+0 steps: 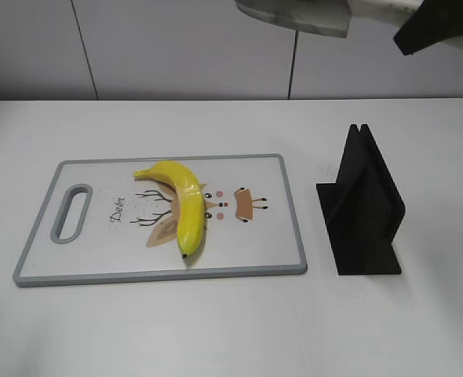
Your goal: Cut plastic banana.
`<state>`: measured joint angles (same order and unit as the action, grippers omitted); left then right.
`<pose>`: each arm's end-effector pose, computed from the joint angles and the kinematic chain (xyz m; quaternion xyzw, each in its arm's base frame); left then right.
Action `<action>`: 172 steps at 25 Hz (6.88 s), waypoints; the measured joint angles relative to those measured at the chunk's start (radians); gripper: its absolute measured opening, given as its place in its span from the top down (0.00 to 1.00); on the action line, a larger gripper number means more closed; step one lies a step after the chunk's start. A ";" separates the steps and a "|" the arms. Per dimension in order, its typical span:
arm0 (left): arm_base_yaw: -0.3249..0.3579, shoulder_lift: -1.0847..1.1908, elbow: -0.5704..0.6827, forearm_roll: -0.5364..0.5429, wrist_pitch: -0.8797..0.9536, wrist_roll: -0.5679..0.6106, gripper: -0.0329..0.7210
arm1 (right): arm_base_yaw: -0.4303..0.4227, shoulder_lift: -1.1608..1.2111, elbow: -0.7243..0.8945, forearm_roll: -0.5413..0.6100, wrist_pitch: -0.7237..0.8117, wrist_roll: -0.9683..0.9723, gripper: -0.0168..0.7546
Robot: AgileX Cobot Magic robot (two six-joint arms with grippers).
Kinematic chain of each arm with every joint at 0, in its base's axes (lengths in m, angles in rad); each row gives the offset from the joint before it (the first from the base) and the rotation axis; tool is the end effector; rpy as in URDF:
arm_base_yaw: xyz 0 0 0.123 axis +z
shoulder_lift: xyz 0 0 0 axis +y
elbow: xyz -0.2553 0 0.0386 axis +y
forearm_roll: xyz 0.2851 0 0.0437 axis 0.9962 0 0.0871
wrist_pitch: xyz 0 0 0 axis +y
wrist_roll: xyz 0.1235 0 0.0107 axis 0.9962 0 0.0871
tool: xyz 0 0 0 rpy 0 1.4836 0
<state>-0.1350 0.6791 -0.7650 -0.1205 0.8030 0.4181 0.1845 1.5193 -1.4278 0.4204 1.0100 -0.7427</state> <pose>0.2026 -0.0383 0.3089 0.2260 0.8608 0.0068 0.4561 0.3645 0.1116 0.3013 -0.3685 0.8671 0.1186 0.3134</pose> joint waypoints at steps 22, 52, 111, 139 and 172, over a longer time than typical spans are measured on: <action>-0.266 0.903 -0.718 -0.135 0.227 0.696 0.18 | 0.015 0.433 -0.380 0.146 0.203 -0.744 0.76; -0.289 1.245 -0.842 -0.129 0.269 0.744 0.99 | 0.130 0.588 -0.431 0.194 0.211 -0.766 0.76; -0.233 0.898 -0.662 0.010 0.076 0.261 0.13 | 0.132 0.400 -0.406 -0.026 0.219 -0.331 0.76; 0.013 0.166 -0.113 0.182 0.370 -0.346 0.17 | 0.132 -0.119 0.001 -0.296 0.023 0.937 0.76; 0.013 -0.684 0.276 0.099 0.283 -0.341 0.18 | 0.132 -0.145 0.524 -0.334 -0.297 1.015 0.76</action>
<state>-0.1217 -0.0050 -0.4890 -0.0219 1.0864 0.0768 0.3165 1.3740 -0.9041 0.0866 0.7135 0.2727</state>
